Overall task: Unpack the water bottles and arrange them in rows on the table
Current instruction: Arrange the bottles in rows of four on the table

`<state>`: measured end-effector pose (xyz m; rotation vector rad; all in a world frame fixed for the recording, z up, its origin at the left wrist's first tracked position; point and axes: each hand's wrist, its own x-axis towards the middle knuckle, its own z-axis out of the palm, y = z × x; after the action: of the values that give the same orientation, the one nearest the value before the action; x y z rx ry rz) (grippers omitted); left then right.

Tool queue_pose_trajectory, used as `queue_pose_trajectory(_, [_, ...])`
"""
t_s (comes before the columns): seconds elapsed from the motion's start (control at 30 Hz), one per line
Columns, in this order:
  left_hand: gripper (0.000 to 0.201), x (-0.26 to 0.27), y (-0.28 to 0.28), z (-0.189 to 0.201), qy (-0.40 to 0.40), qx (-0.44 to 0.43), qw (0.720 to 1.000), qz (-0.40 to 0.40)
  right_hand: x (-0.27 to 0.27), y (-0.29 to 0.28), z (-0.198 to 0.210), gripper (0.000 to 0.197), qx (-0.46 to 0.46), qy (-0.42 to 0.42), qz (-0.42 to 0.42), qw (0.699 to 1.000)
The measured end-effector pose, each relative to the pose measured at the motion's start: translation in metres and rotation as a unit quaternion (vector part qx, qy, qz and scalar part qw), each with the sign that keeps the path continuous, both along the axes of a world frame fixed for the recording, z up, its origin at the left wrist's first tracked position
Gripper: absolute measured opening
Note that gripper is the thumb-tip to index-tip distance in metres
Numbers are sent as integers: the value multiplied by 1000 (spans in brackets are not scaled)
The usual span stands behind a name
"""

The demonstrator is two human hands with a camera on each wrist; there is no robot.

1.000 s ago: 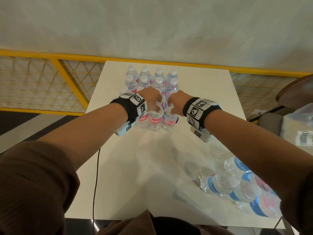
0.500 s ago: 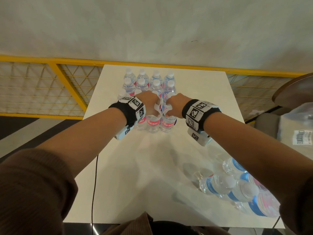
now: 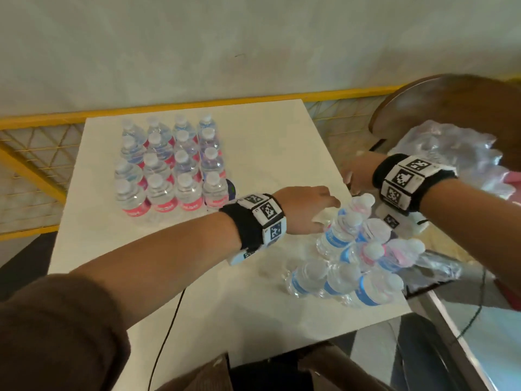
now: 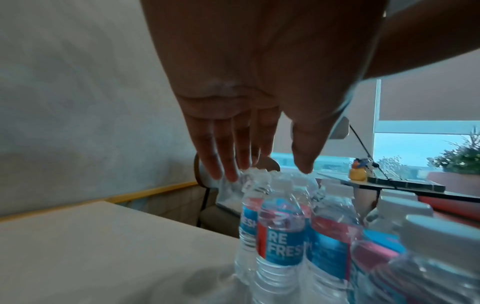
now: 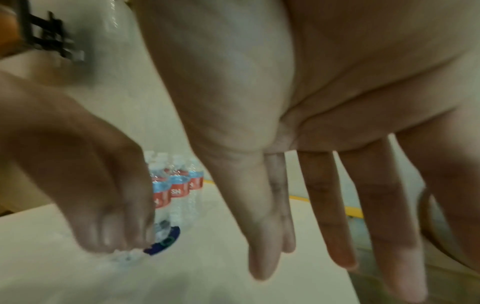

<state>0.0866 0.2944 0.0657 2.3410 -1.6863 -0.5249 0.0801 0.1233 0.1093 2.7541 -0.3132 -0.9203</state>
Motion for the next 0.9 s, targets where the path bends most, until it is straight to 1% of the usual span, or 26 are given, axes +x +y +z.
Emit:
queue_pose_trajectory(0.1, [62, -10, -31, -18, 20, 35, 999, -26, -19, -21, -13, 47, -17, 49, -14, 999])
queue_pose_trajectory(0.2, [65, -12, -48, -31, 32, 57, 997, -51, -30, -35, -23, 52, 0, 38, -42, 998])
queue_pose_trajectory(0.27, [59, -15, -56, -33, 43, 49, 996, -57, -33, -37, -25, 51, 16, 5, -61, 998])
queue_pose_trajectory(0.3, [53, -17, -61, -31, 43, 43, 997, -54, -34, -38, -28, 50, 26, -15, -66, 997])
queue_pose_trajectory(0.37, [40, -17, -68, -28, 29, 49, 998, -39, -35, -38, -32, 49, 50, -55, -65, 995])
queue_pose_trajectory(0.43, [36, -14, -68, -26, 6, 58, 998, -19, -34, -34, -34, 41, 71, -88, -63, 992])
queue_pose_trajectory(0.5, [32, -5, -57, -27, 1, 49, 999, 9, -32, -27, -34, 34, 89, -110, -64, 988])
queue_pose_trajectory(0.6, [34, 10, -23, -26, -1, 38, 997, 60, -26, -9, -32, 30, 112, -130, -49, 984])
queue_pose_trajectory(0.73, [37, 27, 37, -19, -10, 38, 990, 137, -12, 27, -26, 32, 143, -126, 5, 982])
queue_pose_trajectory(0.87, [27, 39, 102, -13, -15, 64, 977, 203, 5, 80, -23, 32, 177, -108, 72, 976])
queue_pose_trajectory(0.9, [27, 41, 117, -13, -16, 71, 974, 216, 9, 94, -24, 31, 181, -102, 89, 974])
